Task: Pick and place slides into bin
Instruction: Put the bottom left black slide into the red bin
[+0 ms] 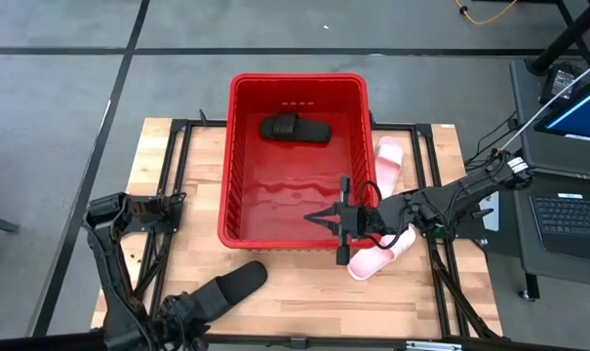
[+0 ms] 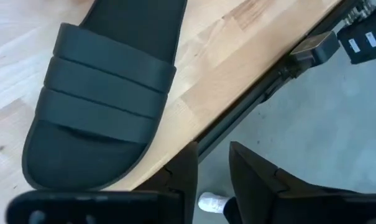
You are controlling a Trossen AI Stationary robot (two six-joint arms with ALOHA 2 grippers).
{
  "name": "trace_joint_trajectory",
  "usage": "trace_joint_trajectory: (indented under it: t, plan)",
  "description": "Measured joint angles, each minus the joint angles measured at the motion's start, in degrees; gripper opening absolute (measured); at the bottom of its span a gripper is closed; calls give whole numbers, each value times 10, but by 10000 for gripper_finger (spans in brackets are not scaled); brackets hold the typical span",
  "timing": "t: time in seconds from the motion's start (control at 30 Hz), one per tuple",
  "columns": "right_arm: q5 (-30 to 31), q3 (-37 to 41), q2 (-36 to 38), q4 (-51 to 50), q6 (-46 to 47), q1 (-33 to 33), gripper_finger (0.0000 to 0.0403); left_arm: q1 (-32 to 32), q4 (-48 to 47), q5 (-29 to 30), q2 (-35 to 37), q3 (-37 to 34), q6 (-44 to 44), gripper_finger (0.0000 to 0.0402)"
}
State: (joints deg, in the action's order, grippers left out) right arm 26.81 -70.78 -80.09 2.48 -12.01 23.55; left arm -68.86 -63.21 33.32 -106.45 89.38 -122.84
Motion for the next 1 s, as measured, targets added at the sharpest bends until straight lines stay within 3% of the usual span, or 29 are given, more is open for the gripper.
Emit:
trace_joint_trajectory:
  t: [0.1,0.3,0.53,1.0]
  plan:
    - [0,0,0,0,-1,0,9,1,-4,-7,0,0,4,101]
    - [0,0,0,0,-2,0,9,-1,-57,-83,-1,0,-8,114]
    - [0,0,0,-1,-2,0,9,4,-52,-62,-32,0,-24,114]
    - [0,0,0,4,-2,0,10,-2,-30,-75,-85,0,-40,114]
